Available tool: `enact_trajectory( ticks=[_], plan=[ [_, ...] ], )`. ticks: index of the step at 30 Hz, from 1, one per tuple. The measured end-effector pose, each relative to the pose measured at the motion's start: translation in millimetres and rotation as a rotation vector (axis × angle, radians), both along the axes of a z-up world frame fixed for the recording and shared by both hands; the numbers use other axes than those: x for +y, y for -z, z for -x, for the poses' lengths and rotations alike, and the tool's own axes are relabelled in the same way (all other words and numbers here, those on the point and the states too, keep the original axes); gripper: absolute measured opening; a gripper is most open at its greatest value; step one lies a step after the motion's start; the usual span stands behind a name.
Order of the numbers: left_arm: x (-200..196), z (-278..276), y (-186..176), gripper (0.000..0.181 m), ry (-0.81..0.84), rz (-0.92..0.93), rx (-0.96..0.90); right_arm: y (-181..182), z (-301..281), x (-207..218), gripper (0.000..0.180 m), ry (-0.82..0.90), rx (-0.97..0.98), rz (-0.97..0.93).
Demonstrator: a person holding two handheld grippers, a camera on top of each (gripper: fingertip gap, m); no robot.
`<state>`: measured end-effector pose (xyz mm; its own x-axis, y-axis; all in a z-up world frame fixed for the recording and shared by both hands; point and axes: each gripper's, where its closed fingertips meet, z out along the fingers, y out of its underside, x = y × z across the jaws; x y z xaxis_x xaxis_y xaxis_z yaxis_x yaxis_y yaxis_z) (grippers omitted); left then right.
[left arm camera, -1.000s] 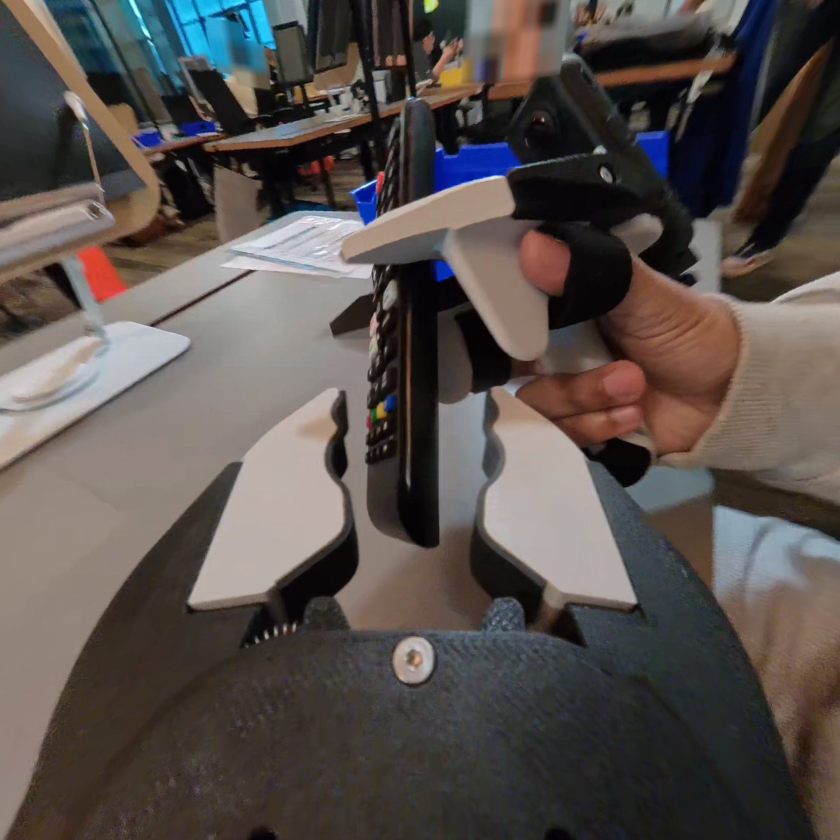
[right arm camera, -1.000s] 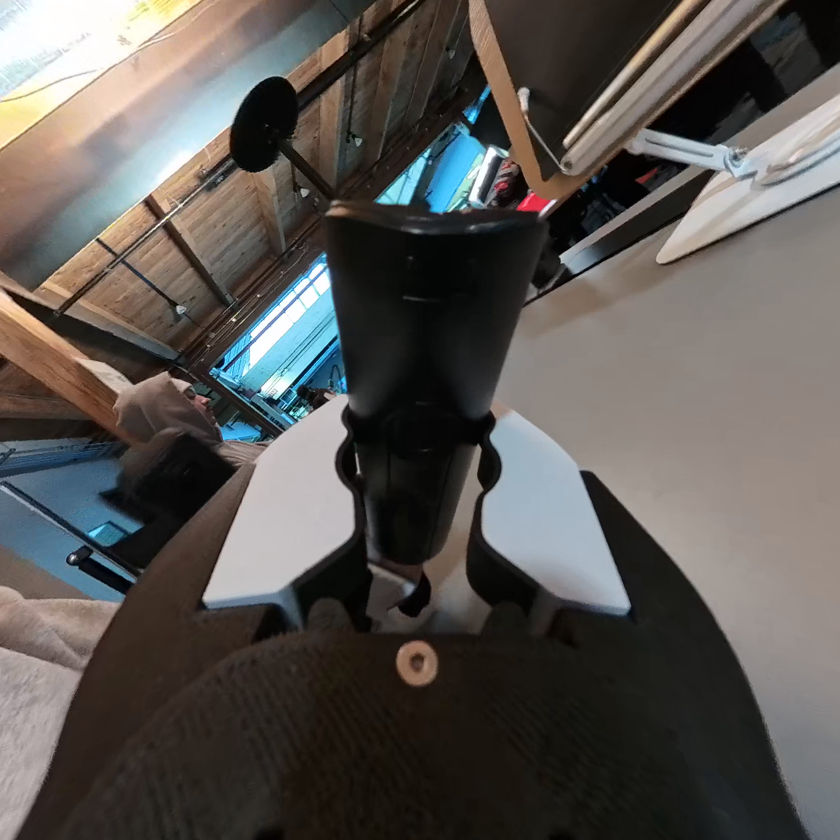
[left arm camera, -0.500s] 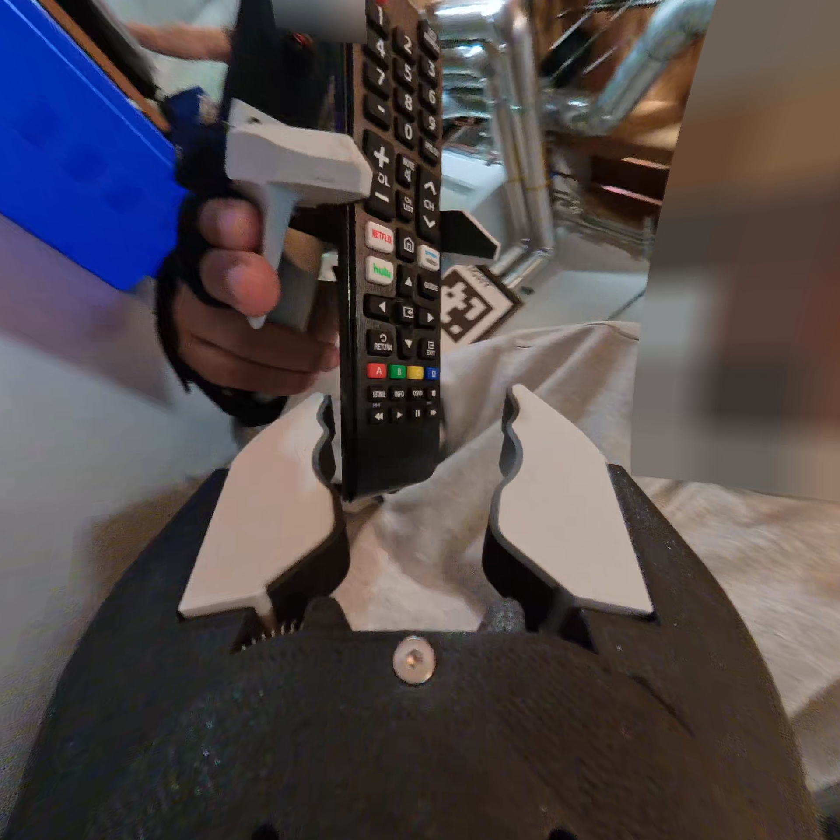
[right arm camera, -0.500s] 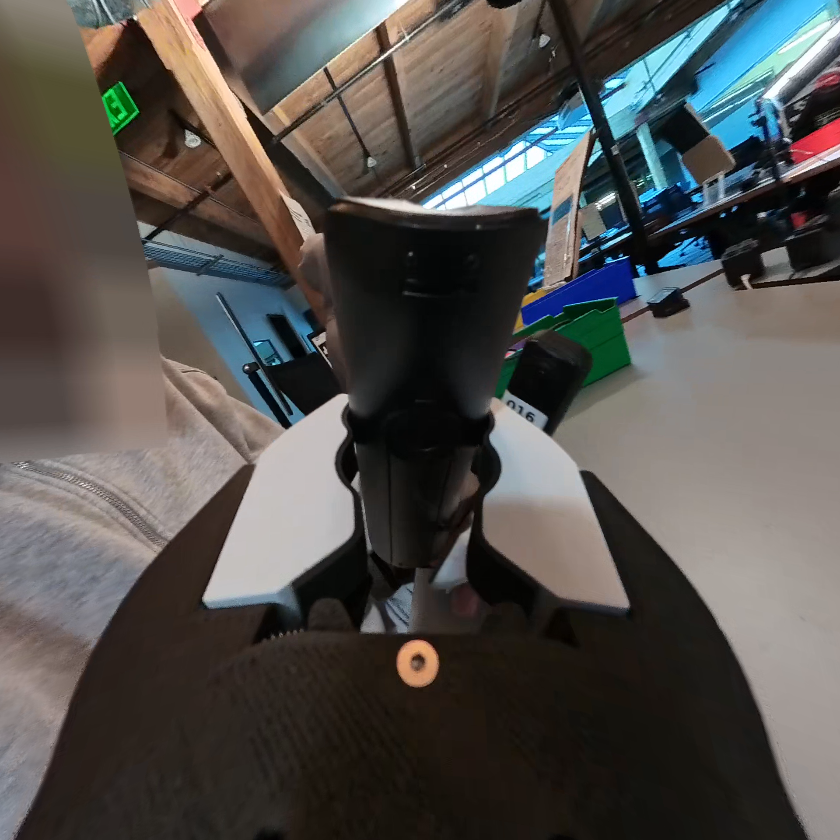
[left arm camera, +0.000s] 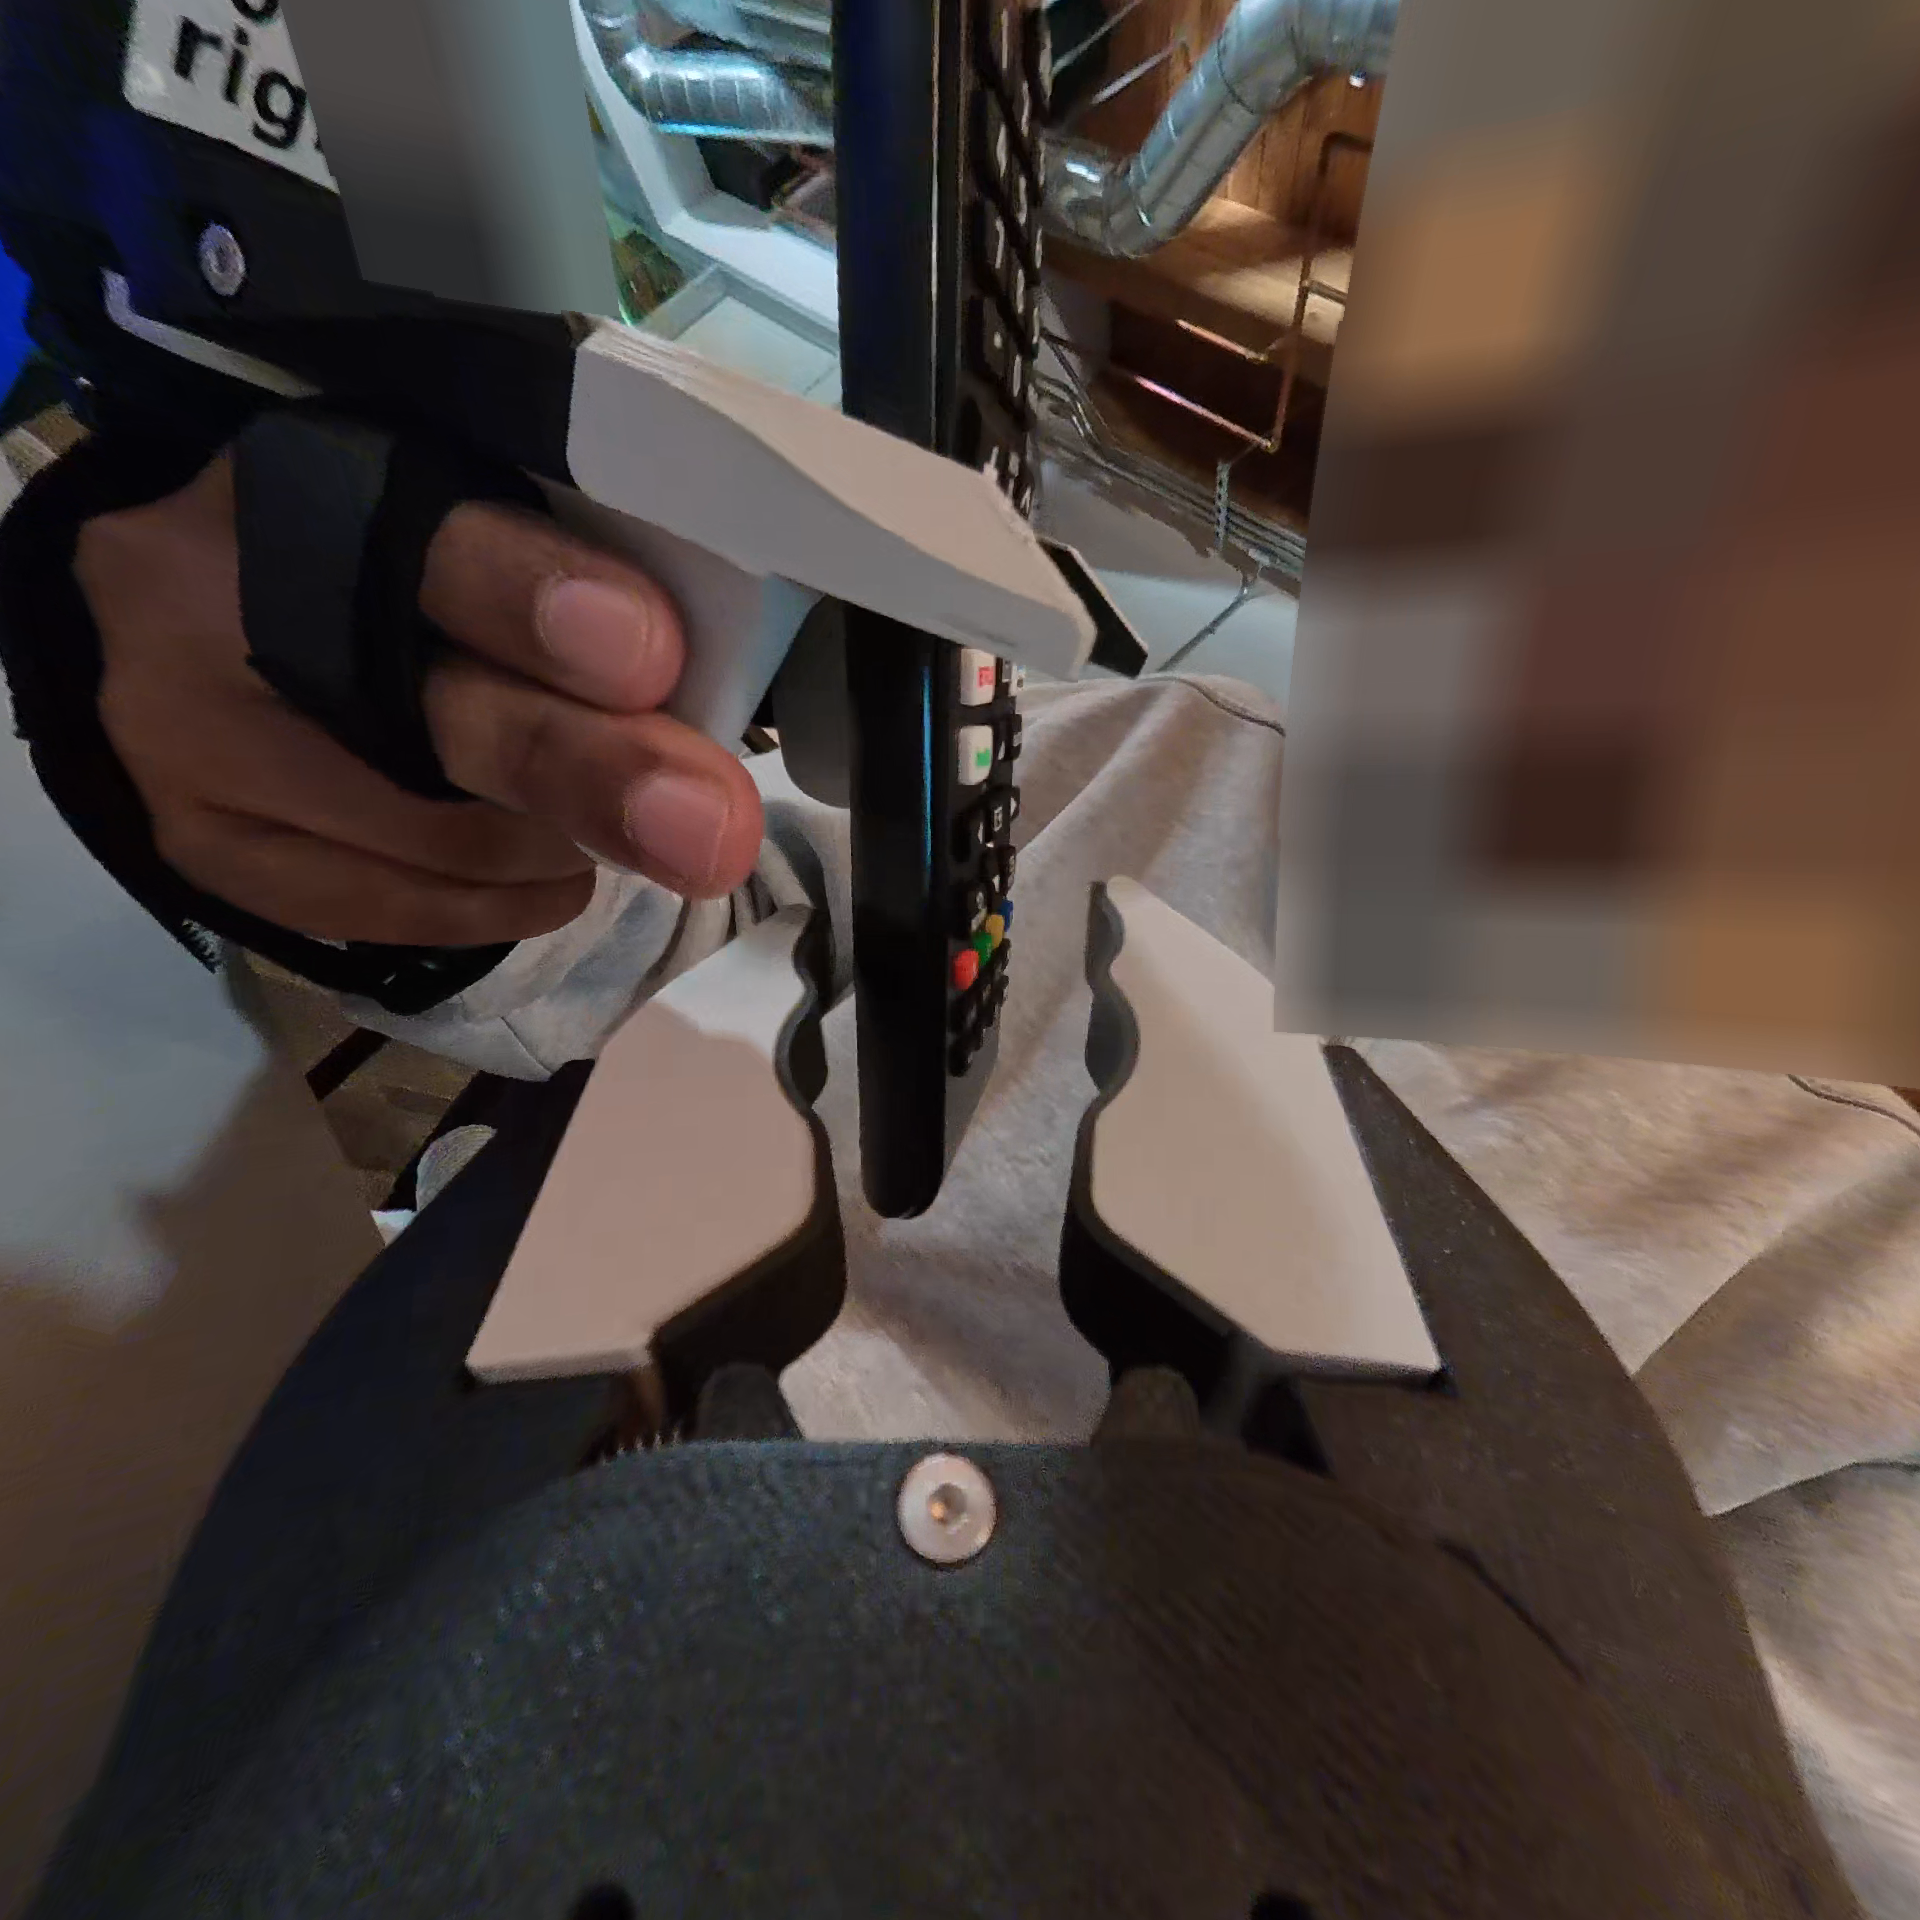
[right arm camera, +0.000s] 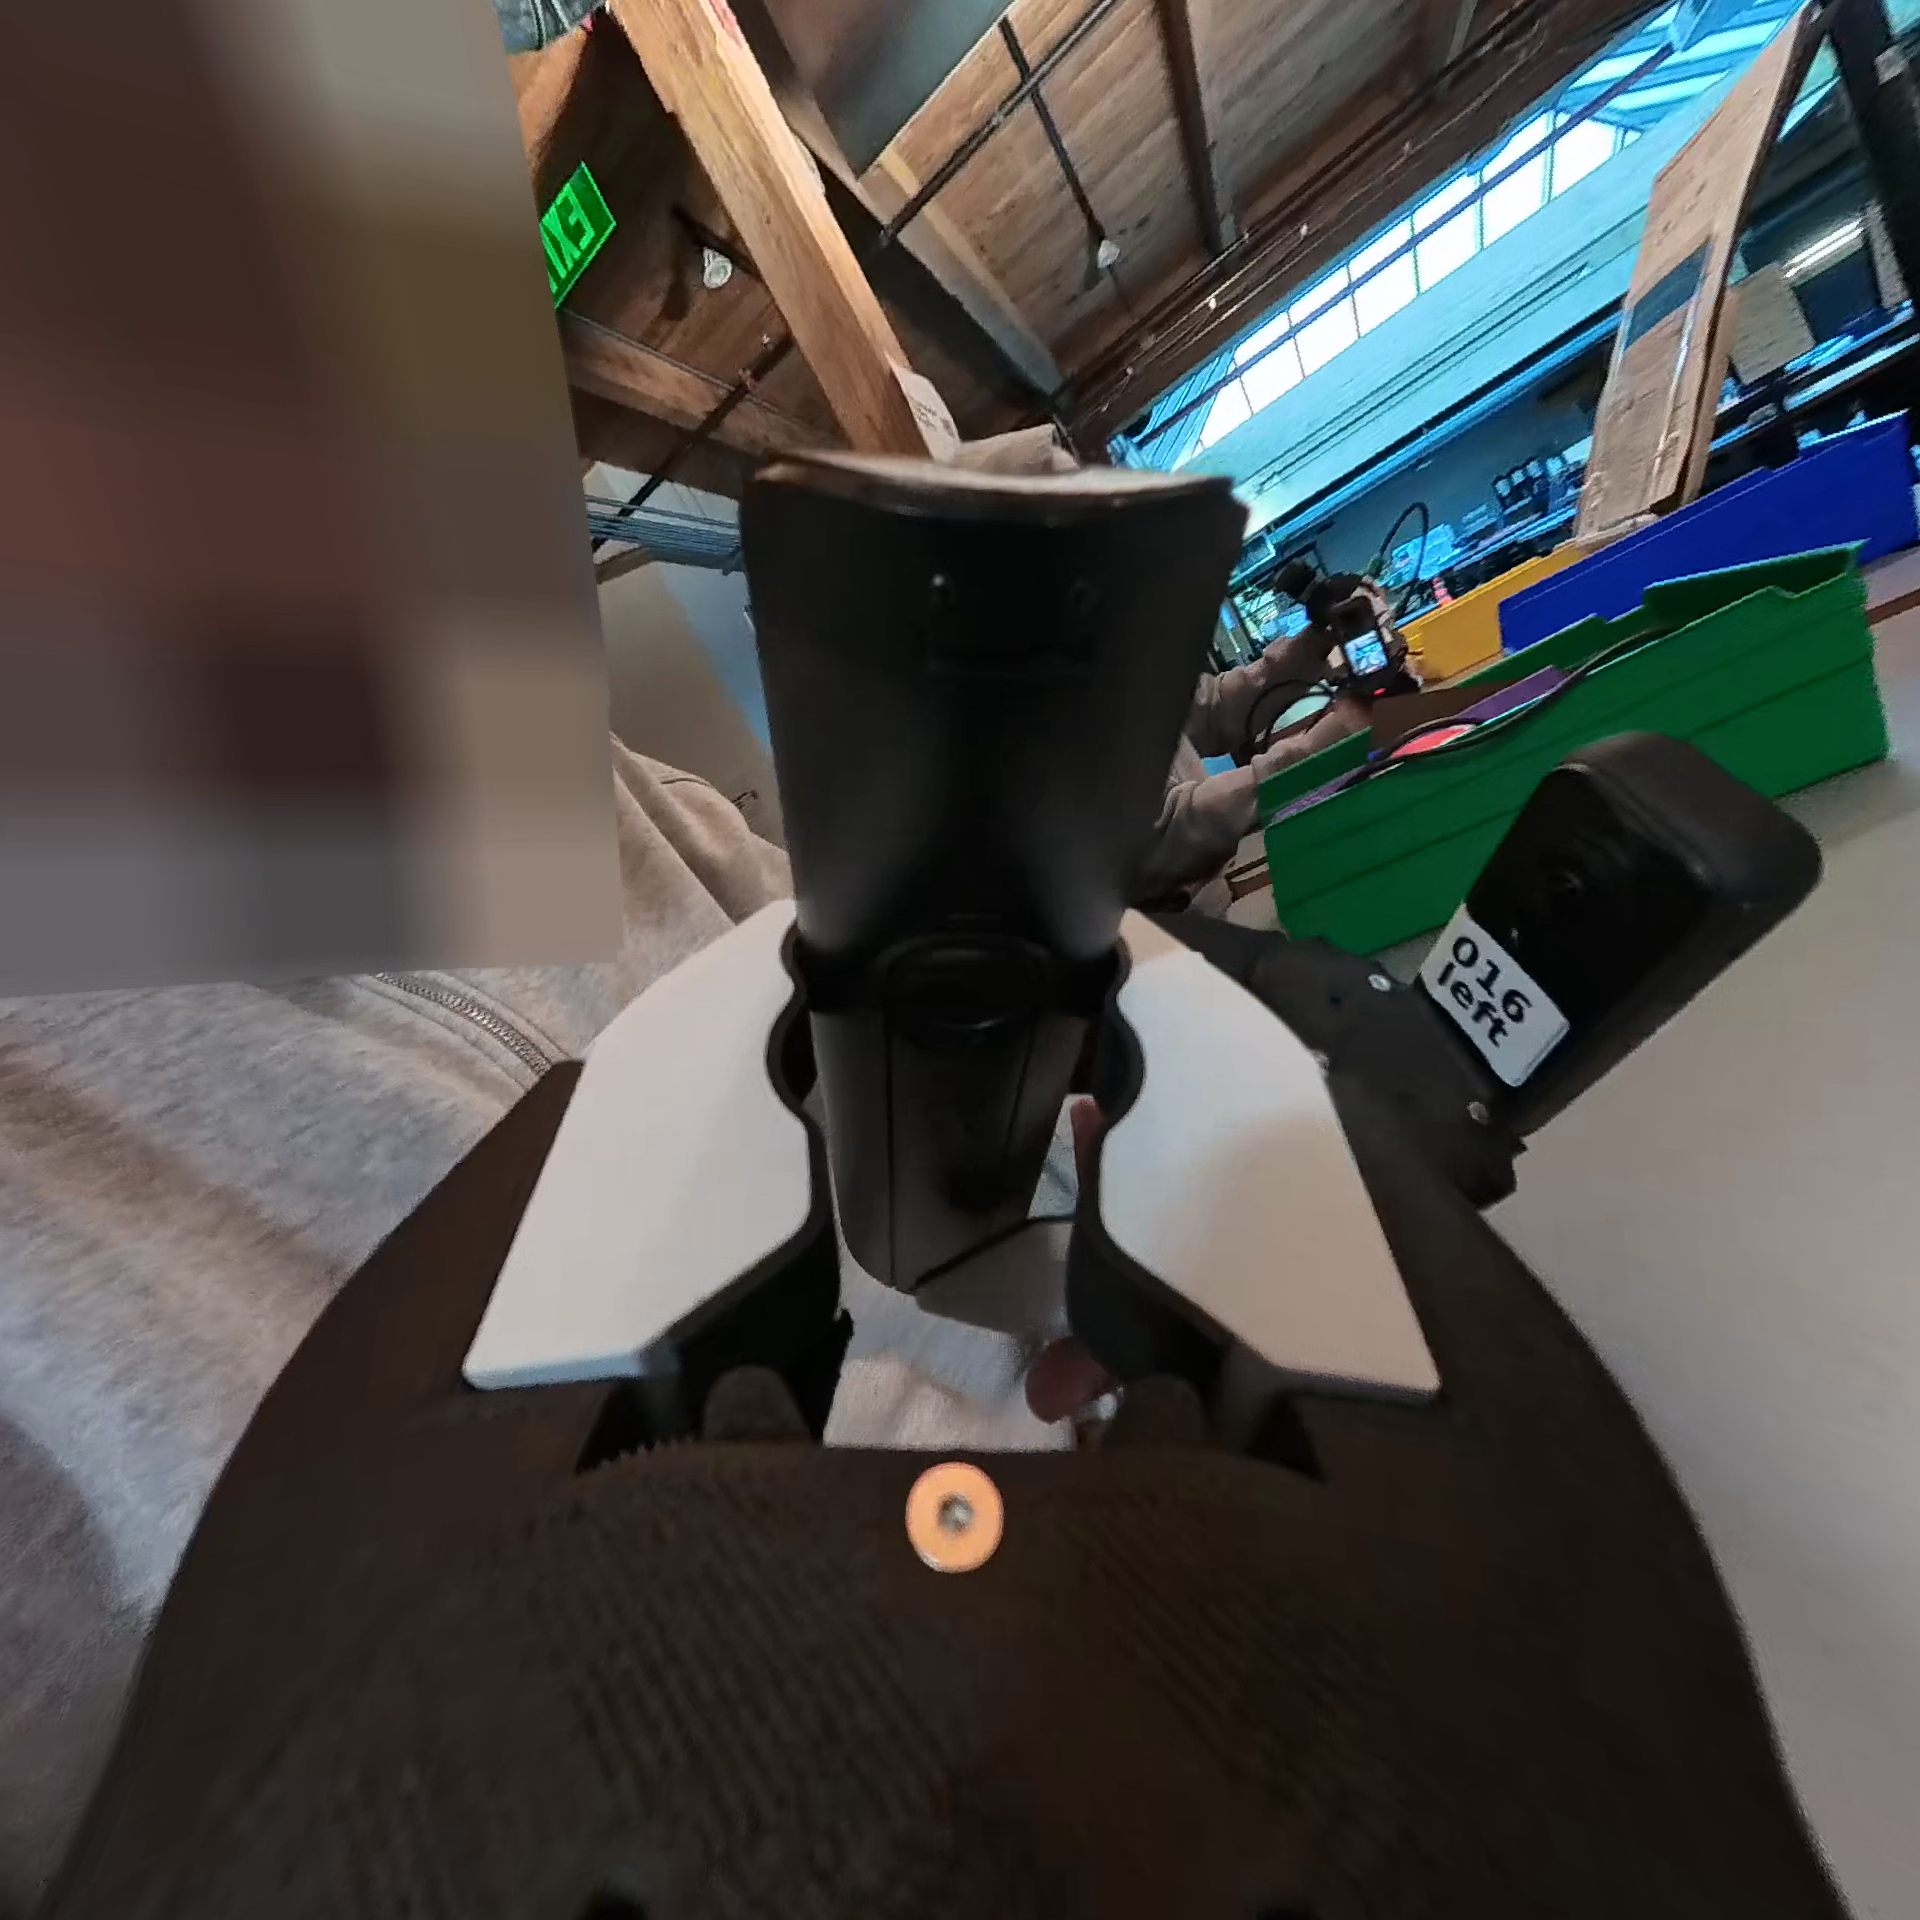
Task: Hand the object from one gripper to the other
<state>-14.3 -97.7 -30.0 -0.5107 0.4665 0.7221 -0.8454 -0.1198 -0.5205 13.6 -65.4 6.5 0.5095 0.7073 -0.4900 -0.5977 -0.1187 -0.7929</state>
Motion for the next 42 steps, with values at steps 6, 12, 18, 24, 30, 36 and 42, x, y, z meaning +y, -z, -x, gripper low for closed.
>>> enact_trajectory(
  ticks=[6,12,18,24,30,36,42],
  plan=[
    [-6.2,12.6,0.5,0.029,0.045,-0.019,-0.063,-2.5,6.2,-0.9,0.052,-0.031,0.012,-0.012],
    [-4.2,1.8,4.9,0.028,-0.059,-0.073,-0.119,-0.9,-7.2,5.8,0.053,0.069,0.038,-0.015],
    [6.5,-33.5,15.1,0.027,-0.347,-0.205,-0.190,7.7,-62.3,9.8,0.057,0.361,0.095,0.019],
    [22.7,-72.0,44.0,0.027,-0.646,-0.498,-0.244,16.3,-113.0,0.0,0.054,0.642,0.125,0.061],
    [24.6,-83.0,66.6,0.027,-0.714,-0.668,-0.234,19.8,-121.3,-1.8,0.051,0.712,0.089,0.090],
    [20.6,-82.1,70.6,0.026,-0.716,-0.720,-0.260,29.3,-110.5,10.1,0.047,0.713,-0.025,0.163],
    [14.5,-78.4,74.5,0.026,-0.682,-0.745,-0.271,28.7,-107.4,10.8,0.034,0.693,-0.022,0.164]
  ],
)
